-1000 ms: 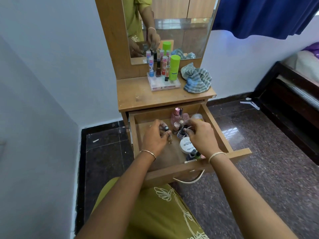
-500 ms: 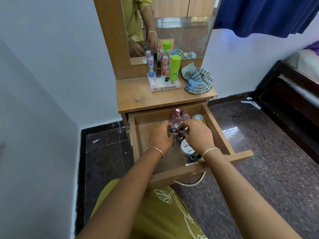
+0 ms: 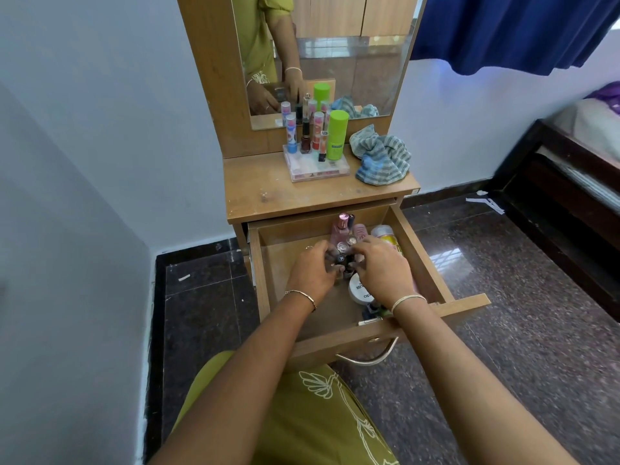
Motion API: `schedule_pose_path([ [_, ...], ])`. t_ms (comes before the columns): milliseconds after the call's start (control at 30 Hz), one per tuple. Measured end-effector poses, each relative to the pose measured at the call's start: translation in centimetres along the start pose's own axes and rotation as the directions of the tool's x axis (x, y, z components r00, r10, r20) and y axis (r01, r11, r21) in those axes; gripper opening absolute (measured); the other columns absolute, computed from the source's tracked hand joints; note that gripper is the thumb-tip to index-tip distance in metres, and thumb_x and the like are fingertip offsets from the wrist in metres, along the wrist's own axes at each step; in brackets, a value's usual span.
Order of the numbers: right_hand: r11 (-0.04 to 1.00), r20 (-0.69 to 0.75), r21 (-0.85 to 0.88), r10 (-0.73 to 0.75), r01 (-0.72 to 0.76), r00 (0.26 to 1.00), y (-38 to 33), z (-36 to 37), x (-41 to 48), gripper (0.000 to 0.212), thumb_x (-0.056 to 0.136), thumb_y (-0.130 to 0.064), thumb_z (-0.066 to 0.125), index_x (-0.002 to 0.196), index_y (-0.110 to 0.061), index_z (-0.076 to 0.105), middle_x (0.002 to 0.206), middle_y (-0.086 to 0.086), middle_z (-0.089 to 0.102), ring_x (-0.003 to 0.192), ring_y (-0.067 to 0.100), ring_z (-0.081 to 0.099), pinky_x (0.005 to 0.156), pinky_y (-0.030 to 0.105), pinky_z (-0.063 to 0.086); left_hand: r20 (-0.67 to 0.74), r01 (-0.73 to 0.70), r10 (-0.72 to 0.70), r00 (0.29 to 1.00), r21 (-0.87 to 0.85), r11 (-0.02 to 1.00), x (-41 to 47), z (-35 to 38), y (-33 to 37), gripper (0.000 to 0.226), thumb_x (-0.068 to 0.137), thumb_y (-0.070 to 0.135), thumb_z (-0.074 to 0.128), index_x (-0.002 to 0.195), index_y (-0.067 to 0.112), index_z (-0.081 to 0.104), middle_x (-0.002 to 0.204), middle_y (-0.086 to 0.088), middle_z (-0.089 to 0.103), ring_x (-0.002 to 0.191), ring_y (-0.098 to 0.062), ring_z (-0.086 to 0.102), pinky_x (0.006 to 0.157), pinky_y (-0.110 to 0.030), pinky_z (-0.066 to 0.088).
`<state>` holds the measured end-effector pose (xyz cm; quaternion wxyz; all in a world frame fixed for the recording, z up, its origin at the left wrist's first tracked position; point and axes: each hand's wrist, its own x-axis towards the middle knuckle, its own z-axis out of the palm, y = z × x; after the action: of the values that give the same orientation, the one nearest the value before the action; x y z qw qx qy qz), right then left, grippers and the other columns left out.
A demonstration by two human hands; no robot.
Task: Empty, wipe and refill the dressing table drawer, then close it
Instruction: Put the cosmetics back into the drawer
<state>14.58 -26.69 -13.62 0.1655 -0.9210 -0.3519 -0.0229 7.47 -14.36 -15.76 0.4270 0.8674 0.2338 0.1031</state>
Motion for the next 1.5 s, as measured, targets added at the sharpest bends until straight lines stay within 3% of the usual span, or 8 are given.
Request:
schedule_pose_path([
  [133, 0.996, -0.061, 0.089, 0.023, -0.017, 0.998, 0.1, -1.0, 0.3, 0.018, 0.084, -0.015, 0.066, 0.099, -0.024, 0.069, 0.106, -0.007, 0.062, 0.092, 0.017, 0.061, 0.072, 0.029, 0.05, -0.018, 0.005, -0.007, 1.0, -0.11, 0.994, 0.0, -0.8, 0.5, 0.029, 0.079, -0.003, 0.065, 0.09, 0.022, 0.057, 0.09, 0.005, 0.065, 0.07, -0.006, 0.066, 0.069, -0.03, 0.058],
  [400, 0.979, -0.158, 0.206, 0.042, -0.009, 0.987, -0.9, -4.0, 4.3, 0.016, 0.088, -0.023, 0.059, 0.101, -0.024, 0.067, 0.102, -0.006, 0.061, 0.093, 0.013, 0.058, 0.08, 0.028, 0.048, -0.222, -0.175, 0.127, 0.967, -0.213, 0.961, 2.2, -3.8, 3.6, 0.025, 0.074, 0.014, 0.076, 0.093, 0.02, 0.062, 0.086, 0.007, 0.065, 0.077, -0.01, 0.062, 0.074, -0.03, 0.057],
  [600, 0.97, -0.315, 0.239, 0.037, 0.042, 0.948, -1.8, -6.3, 10.5, 0.041, 0.088, -0.018, 0.059, 0.129, -0.02, 0.054, 0.121, 0.007, 0.05, 0.106, 0.023, 0.054, 0.087, 0.031, 0.044, -0.318, -0.199, 0.206, 0.926, 0.054, 0.978, 8.1, -7.9, 5.6, 0.043, 0.083, 0.012, 0.065, 0.124, 0.019, 0.055, 0.12, -0.007, 0.051, 0.106, -0.021, 0.054, 0.094, -0.036, 0.05],
  [767, 0.967, -0.283, 0.245, 0.001, 0.071, 0.959, -2.6, -7.3, 16.2, 0.063, 0.089, -0.014, 0.062, 0.145, -0.027, 0.035, 0.136, 0.009, 0.039, 0.116, 0.025, 0.051, 0.099, 0.036, 0.041, -0.344, -0.221, 0.269, 0.9, 0.172, 0.96, 13.1, -10.6, 6.8, 0.04, 0.085, 0.007, 0.062, 0.123, 0.019, 0.06, 0.113, -0.006, 0.052, 0.102, -0.021, 0.054, 0.093, -0.027, 0.044],
  [933, 0.971, -0.203, 0.209, -0.07, 0.113, 0.977, -2.5, -6.8, 19.5, 0.057, 0.094, -0.011, 0.055, 0.145, -0.028, 0.036, 0.145, 0.011, 0.034, 0.129, 0.029, 0.043, 0.104, 0.04, 0.039, -0.278, -0.216, 0.28, 0.919, 0.238, 0.947, 16.1, -10.0, 7.4, 0.033, 0.087, 0.013, 0.063, 0.119, 0.02, 0.064, 0.113, -0.005, 0.056, 0.1, -0.021, 0.058, 0.091, -0.031, 0.047],
  [1067, 0.978, -0.166, 0.156, -0.111, 0.137, 0.98, -2.3, -6.0, 20.2, 0.048, 0.095, -0.012, 0.051, 0.141, -0.025, 0.043, 0.137, 0.007, 0.045, 0.124, 0.024, 0.046, 0.096, 0.035, 0.039, -0.251, -0.189, 0.266, 0.931, 0.292, 0.937, 16.8, -9.1, 7.1, 0.027, 0.087, 0.014, 0.06, 0.113, 0.019, 0.067, 0.111, -0.009, 0.06, 0.1, -0.025, 0.058, 0.088, -0.033, 0.047],
  [1267, 0.966, -0.25, 0.21, -0.098, 0.153, 0.963, -2.6, -6.3, 19.3, 0.038, 0.092, -0.007, 0.053, 0.128, -0.02, 0.053, 0.124, 0.009, 0.055, 0.112, 0.024, 0.053, 0.091, 0.034, 0.042, -0.282, -0.196, 0.251, 0.926, 0.211, 0.958, 16.0, -9.0, 7.0, 0.023, 0.084, 0.007, 0.064, 0.105, 0.014, 0.062, 0.1, -0.008, 0.069, 0.092, -0.026, 0.064, 0.082, -0.04, 0.052],
  [1500, 0.927, -0.383, 0.303, -0.095, 0.222, 0.919, -2.1, -8.8, 13.7, 0.042, 0.088, 0.001, 0.053, 0.127, -0.013, 0.054, 0.118, 0.011, 0.057, 0.11, 0.022, 0.051, 0.087, 0.017, 0.032, -0.323, -0.223, 0.183, 0.928, -0.09, 0.971, 11.6, -9.6, 6.4, 0.016, 0.079, 0.009, 0.071, 0.091, 0.015, 0.062, 0.082, 0.004, 0.064, 0.065, -0.006, 0.058, 0.067, -0.023, 0.049],
])
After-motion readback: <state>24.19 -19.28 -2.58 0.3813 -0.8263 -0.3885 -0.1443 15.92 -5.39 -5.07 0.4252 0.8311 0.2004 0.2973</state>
